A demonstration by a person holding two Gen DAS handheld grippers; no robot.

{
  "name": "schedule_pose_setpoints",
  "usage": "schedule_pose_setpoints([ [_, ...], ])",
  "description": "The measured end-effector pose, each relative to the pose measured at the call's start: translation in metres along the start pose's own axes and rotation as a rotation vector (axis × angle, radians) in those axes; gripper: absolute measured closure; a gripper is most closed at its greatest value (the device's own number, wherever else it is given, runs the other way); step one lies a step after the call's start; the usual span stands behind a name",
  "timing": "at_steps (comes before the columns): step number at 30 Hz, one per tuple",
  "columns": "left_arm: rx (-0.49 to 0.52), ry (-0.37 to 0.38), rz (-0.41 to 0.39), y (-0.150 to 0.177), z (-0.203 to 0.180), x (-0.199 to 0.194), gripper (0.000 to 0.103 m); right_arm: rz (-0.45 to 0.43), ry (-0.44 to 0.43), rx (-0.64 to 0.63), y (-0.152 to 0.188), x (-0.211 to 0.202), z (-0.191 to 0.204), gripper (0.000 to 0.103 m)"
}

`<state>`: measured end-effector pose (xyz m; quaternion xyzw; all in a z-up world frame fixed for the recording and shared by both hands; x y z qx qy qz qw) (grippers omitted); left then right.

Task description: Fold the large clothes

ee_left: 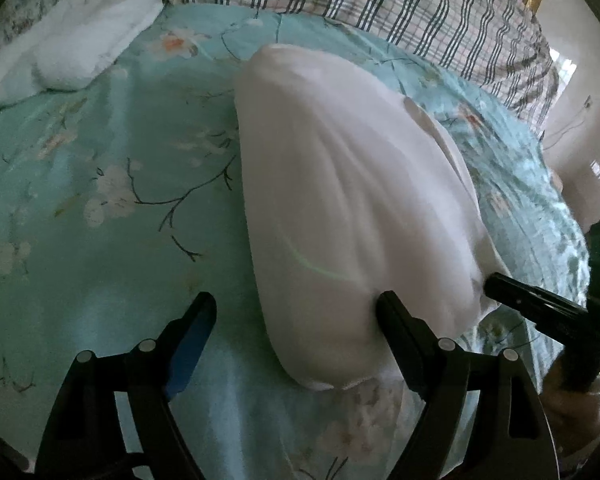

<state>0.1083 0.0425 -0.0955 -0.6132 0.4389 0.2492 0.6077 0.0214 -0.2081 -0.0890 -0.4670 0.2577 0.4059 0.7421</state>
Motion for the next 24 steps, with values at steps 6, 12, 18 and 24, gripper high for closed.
schedule_pose_setpoints([
  [6, -0.012, -0.028, -0.011, 0.013, 0.003, -0.014, 0.016, -0.008, -0.004, 0.031, 0.017, -0.018, -0.003, 0.075],
  [12, -0.017, -0.035, -0.045, 0.024, -0.003, -0.033, 0.016, -0.054, 0.006, 0.020, 0.028, -0.045, 0.003, 0.069],
  [18, 0.027, -0.084, -0.043, 0.043, -0.015, -0.047, 0.015, -0.078, 0.014, -0.007, 0.048, -0.063, 0.011, 0.056],
  [24, 0.070, -0.161, -0.063, 0.069, -0.015, -0.063, 0.014, -0.080, 0.016, -0.018, 0.060, -0.070, 0.014, 0.054],
])
Point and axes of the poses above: each gripper's, at about its wrist camera, not at the fingertips, and x roughly the way its jaws point, z to its left, y to its underside, the point moved 1 cm from there along x, roughly the way its jaws point, and after that the axes turned 4 degrees about -y, right-handed, at the moved point
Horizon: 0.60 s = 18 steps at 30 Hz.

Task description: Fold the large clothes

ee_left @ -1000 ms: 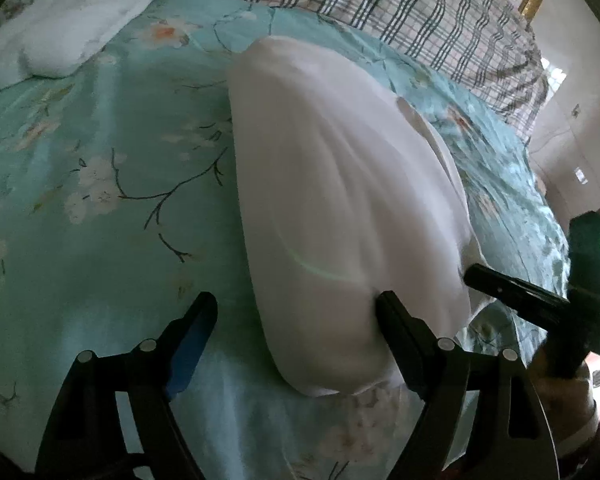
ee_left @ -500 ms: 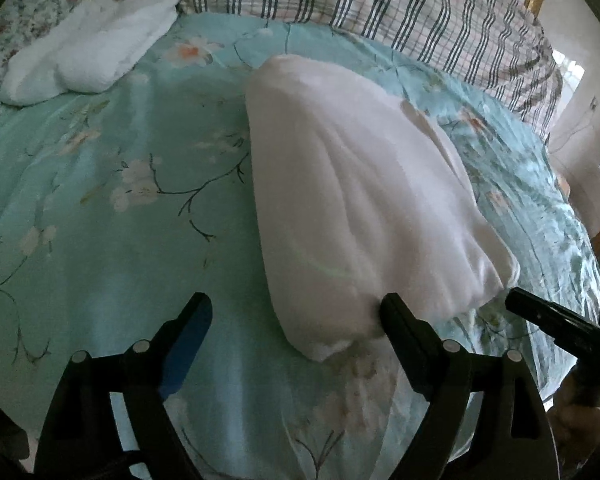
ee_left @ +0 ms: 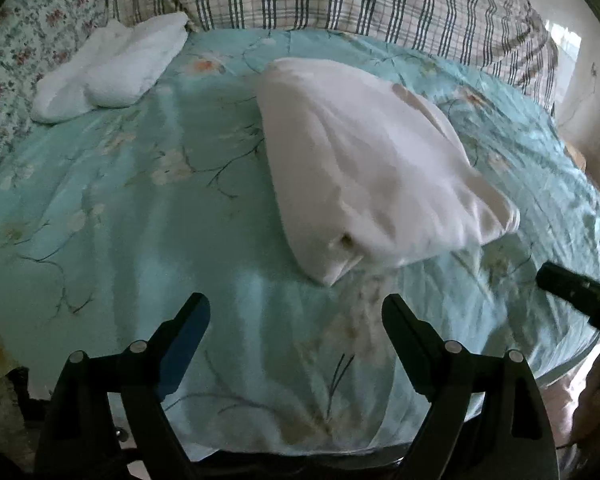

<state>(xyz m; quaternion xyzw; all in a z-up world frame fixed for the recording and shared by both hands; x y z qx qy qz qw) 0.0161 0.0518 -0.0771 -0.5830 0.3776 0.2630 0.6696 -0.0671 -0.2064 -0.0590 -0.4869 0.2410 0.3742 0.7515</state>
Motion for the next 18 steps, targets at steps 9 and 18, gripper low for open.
schedule_pose_setpoints([
  [9, -0.029, -0.010, -0.083, -0.012, 0.009, -0.032, 0.014, 0.000, -0.005, -0.055, 0.000, -0.006, 0.013, 0.037],
  [18, 0.145, -0.162, -0.148, -0.046, -0.021, -0.064, 0.000, -0.079, 0.001, -0.220, -0.034, -0.049, 0.040, 0.014],
])
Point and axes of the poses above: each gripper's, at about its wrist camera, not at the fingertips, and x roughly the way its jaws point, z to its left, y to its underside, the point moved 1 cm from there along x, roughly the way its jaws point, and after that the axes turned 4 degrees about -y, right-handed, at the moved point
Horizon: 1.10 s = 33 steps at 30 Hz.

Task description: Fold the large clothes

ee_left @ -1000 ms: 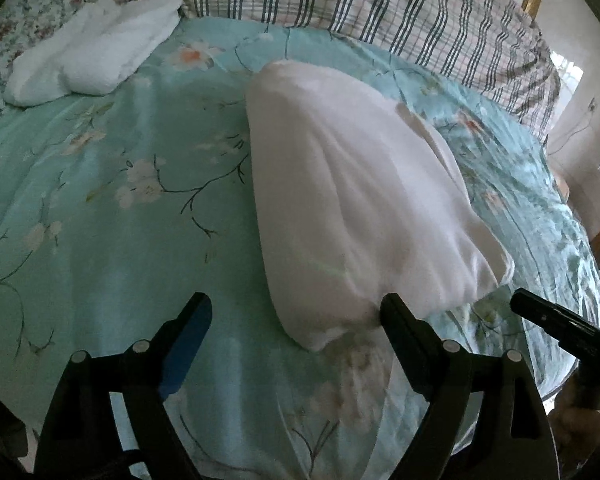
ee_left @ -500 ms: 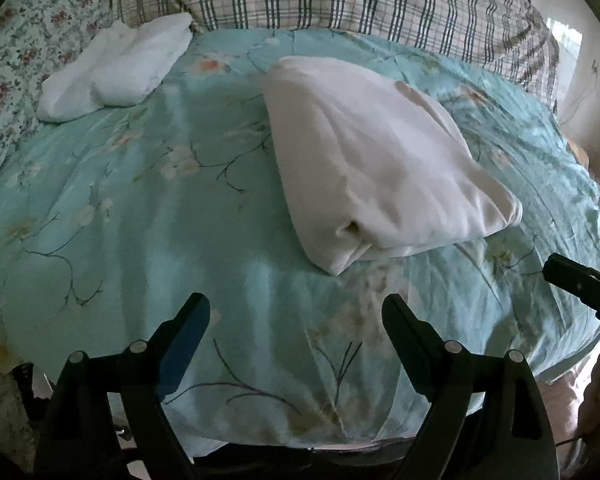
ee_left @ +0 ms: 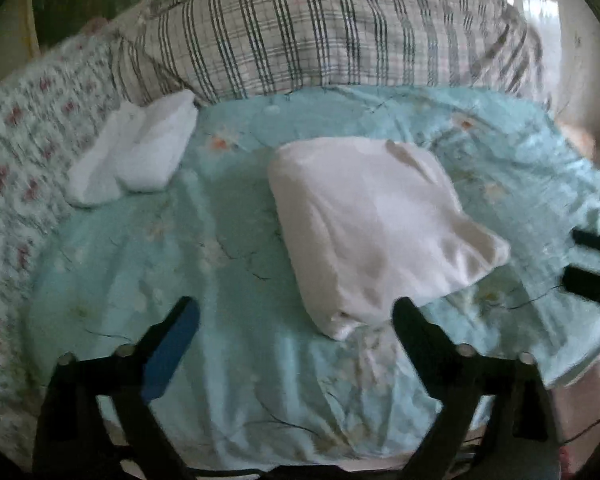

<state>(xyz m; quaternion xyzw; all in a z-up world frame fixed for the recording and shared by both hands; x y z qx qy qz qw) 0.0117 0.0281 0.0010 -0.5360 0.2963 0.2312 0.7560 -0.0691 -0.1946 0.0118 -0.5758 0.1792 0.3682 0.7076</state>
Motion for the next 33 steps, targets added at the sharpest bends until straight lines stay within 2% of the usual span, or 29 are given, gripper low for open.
schedule_pose_setpoints([
  [2, 0.020, -0.024, 0.014, -0.001, -0.005, 0.012, 0.000, -0.003, 0.005, -0.012, -0.005, 0.001, -0.001, 0.000],
  [5, 0.025, -0.035, 0.082, 0.001, -0.010, 0.036, 0.001, 0.020, 0.009, -0.011, -0.007, 0.014, -0.008, 0.000],
  [13, 0.005, -0.049, 0.135, -0.005, 0.000, 0.074, 0.001, 0.089, -0.026, 0.066, -0.008, 0.054, -0.027, 0.000],
  [33, -0.050, 0.017, 0.156, -0.044, 0.007, 0.093, 0.001, 0.156, -0.047, 0.061, -0.056, 0.098, -0.039, 0.000],
])
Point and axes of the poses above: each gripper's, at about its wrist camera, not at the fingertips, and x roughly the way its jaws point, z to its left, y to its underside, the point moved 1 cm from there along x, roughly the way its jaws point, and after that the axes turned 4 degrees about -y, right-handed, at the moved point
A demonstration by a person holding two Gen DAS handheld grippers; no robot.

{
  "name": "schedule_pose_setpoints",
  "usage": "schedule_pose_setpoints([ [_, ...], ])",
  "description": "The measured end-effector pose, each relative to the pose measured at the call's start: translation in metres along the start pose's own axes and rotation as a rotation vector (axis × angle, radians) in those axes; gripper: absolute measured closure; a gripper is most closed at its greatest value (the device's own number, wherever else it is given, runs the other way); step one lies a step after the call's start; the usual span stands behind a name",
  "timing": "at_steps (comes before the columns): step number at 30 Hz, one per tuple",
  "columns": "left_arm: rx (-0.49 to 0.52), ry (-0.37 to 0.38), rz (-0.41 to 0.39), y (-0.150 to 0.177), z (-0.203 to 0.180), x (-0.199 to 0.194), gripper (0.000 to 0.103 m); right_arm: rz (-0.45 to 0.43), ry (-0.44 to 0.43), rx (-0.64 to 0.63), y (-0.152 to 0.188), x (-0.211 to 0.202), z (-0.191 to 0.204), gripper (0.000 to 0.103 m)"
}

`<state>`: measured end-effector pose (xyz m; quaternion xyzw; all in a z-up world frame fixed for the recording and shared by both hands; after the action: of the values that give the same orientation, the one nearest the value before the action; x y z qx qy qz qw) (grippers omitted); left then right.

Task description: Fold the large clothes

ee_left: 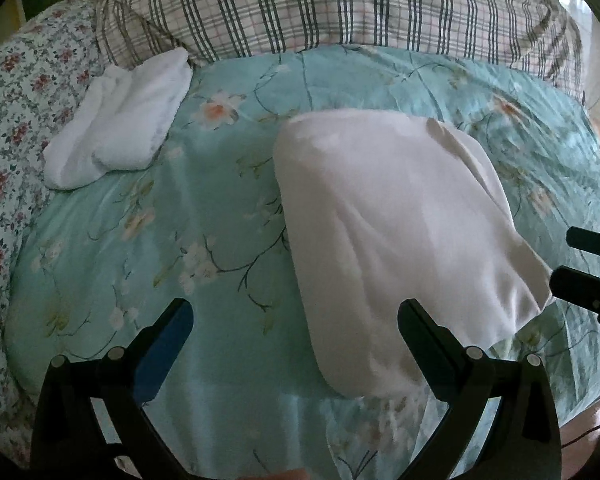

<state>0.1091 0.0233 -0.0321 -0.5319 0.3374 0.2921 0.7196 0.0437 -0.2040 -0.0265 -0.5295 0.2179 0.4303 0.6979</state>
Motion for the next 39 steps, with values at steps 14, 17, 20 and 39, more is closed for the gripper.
schedule_pose_setpoints([
  [14, 0.013, 0.015, -0.011, 0.001, -0.003, -0.010, 0.001, 0.016, -0.001, -0.014, -0.004, -0.002, 0.007, 0.000],
  [17, 0.010, 0.023, -0.014, 0.003, -0.002, -0.011, 0.001, 0.028, -0.002, -0.017, 0.000, 0.000, 0.008, 0.000],
  [20, 0.010, 0.024, -0.016, 0.003, -0.002, -0.011, 0.001, 0.041, 0.000, -0.021, 0.002, 0.003, 0.008, 0.000],
  [39, 0.021, 0.034, -0.021, 0.003, -0.007, -0.015, 0.001, 0.037, 0.004, -0.021, -0.003, -0.002, 0.006, 0.000],
])
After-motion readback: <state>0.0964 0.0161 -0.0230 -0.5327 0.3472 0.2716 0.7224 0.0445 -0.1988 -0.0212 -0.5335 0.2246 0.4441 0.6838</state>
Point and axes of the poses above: each gripper's, at about its wrist camera, not at the fingertips, and x roughly the way its jaws point, z to its left, y to its underside, the point moved 1 cm from there along x, roughly the way its jaws point, and after that the axes turned 4 degrees about -y, right-handed, at the moved point
